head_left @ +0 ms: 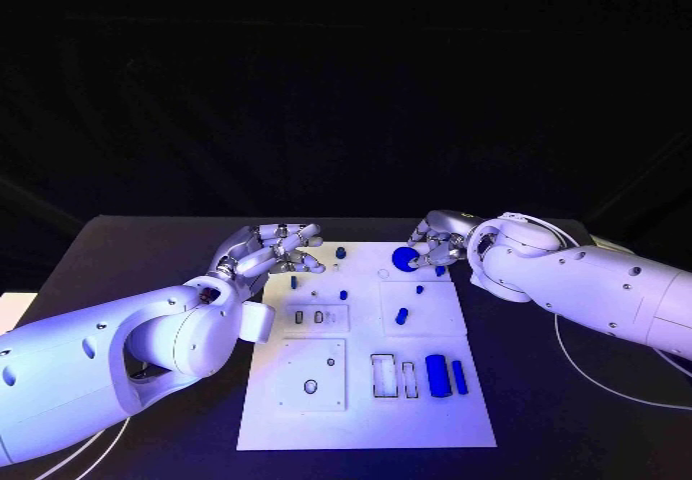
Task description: Assemble the parts on the task board
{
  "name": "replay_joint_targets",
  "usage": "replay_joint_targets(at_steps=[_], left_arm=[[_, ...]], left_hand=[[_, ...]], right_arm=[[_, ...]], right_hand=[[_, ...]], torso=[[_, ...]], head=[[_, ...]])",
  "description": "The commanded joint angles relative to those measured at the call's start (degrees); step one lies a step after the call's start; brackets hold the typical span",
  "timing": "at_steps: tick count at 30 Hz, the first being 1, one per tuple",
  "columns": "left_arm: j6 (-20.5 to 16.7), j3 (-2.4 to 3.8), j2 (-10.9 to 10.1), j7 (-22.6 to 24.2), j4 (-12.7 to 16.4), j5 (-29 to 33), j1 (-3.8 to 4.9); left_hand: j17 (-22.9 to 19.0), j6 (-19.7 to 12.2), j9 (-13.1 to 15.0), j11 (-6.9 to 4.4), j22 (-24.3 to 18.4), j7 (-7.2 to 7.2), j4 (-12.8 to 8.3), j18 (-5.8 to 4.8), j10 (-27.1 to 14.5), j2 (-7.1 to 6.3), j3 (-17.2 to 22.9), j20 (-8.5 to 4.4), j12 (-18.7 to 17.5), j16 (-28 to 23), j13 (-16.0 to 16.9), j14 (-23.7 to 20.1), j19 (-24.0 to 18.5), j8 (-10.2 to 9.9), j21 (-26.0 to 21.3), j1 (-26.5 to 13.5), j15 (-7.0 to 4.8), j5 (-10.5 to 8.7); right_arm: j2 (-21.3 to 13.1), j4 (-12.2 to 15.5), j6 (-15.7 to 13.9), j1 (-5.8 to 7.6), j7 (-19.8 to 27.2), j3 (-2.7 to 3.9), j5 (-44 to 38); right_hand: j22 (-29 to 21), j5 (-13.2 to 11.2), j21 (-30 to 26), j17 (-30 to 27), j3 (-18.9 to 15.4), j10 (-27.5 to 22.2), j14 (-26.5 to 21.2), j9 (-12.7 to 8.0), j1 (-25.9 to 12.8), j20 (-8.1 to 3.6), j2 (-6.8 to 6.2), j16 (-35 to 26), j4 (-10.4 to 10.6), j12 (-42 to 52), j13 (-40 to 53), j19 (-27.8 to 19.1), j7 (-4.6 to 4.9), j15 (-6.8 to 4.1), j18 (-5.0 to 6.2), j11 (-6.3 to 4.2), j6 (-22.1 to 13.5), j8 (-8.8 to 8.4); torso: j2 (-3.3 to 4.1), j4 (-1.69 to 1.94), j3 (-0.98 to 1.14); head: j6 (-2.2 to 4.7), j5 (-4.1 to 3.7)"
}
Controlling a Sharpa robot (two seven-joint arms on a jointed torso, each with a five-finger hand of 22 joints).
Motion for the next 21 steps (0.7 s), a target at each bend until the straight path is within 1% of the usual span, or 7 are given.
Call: replay_joint_targets(at_steps=[1, 2, 11, 15, 21], left_arm=[[1.2, 0.04, 0.1, 0.3, 0.0, -0.1, 0.01], [1.2, 0.04, 0.2, 0.3, 0.0, -0.1, 0.01], [1.3, 0.04, 0.2, 0.2, -0.1, -0.1, 0.01], [1.3, 0.04, 0.2, 0.2, -0.1, -0.1, 0.00], [1.4, 0.04, 0.2, 0.1, -0.1, -0.1, 0.00]], left_hand=[[0.1, 0.4, 0.1, -0.20, 0.0, 0.22, -0.3, 0.85, 0.4, 0.33, 0.0, -0.08, 0.3, 0.0, 0.0, -0.1, -0.5, 0.2, -0.3, 0.1, -0.07, 0.01], [0.1, 0.4, 0.1, -0.20, 0.0, 0.22, -0.3, 0.85, 0.4, 0.33, 0.0, -0.08, 0.3, 0.0, 0.0, -0.1, -0.5, 0.2, -0.3, 0.1, -0.07, 0.01], [0.1, 0.3, 0.0, -0.18, 0.1, 0.24, -0.4, 0.86, 0.4, 0.28, 0.0, -0.08, 0.2, -0.1, -0.1, -0.1, -0.5, 0.2, -0.3, 0.1, -0.07, 0.00], [0.1, 0.3, 0.0, -0.18, 0.1, 0.24, -0.4, 0.86, 0.4, 0.28, 0.0, -0.08, 0.2, -0.1, -0.1, -0.1, -0.5, 0.2, -0.3, 0.1, -0.07, 0.00], [0.1, 0.3, 0.0, -0.17, 0.1, 0.25, -0.4, 0.86, 0.4, 0.26, 0.0, -0.08, 0.2, -0.1, -0.1, -0.1, -0.5, 0.2, -0.3, 0.1, -0.07, 0.01]], right_arm=[[0.3, -0.3, 1.5, -0.04, -0.3, -0.01, -0.9], [0.4, -0.4, 1.6, -0.04, -0.3, -0.02, -0.9], [1.2, -1.3, 2.4, -0.06, -0.3, -0.05, -0.9], [1.5, -1.6, 2.7, -0.10, -0.4, -0.08, -0.9], [1.8, -1.8, 3.1, -0.12, -0.6, -0.10, -1.0]], right_hand=[[0.2, -0.2, 0.5, 5.2, -0.2, 0.7, 4.1, 0.1, 0.1, 0.16, 0.47, 0.3, 0.3, 0.6, 0.6, 0.4, -0.03, 0.46, -0.53, -0.06, 0.0, 0.32], [0.2, -0.2, 0.5, 5.2, -0.2, 0.7, 4.1, 0.1, 0.1, 0.16, 0.48, 0.3, 0.3, 0.7, 0.6, 0.4, -0.03, 0.46, -0.53, -0.06, 0.0, 0.33], [0.5, 0.1, 0.7, 5.4, -0.2, 1.3, 4.1, 0.3, 0.2, 0.16, 1.15, 0.5, 0.6, 2.2, 2.2, 0.4, -0.15, 0.42, -0.56, -0.14, 0.7, 0.84], [0.6, 0.1, 0.8, 5.5, -0.2, 1.5, 4.1, 0.3, 0.2, 0.15, 1.29, 0.5, 0.6, 2.6, 2.7, 0.4, -0.17, 0.40, -0.57, -0.17, 0.9, 0.97], [1.0, 0.0, 1.0, 5.8, 0.0, 2.0, 4.2, 0.4, 0.5, 0.10, 1.52, 0.7, 0.5, 3.7, 3.9, 0.5, -0.28, 0.34, -0.62, -0.26, 1.5, 1.33]], torso=[[0.02, -0.01, 0.02], [0.02, -0.01, 0.02], [-0.01, 0.01, 0.03], [-0.03, -0.02, 0.02], [-0.01, 0.00, 0.00]], head=[[-0.10, 0.07], [-0.21, 0.08], [-0.36, 0.20], [-0.27, 0.25], [-0.41, 0.20]])
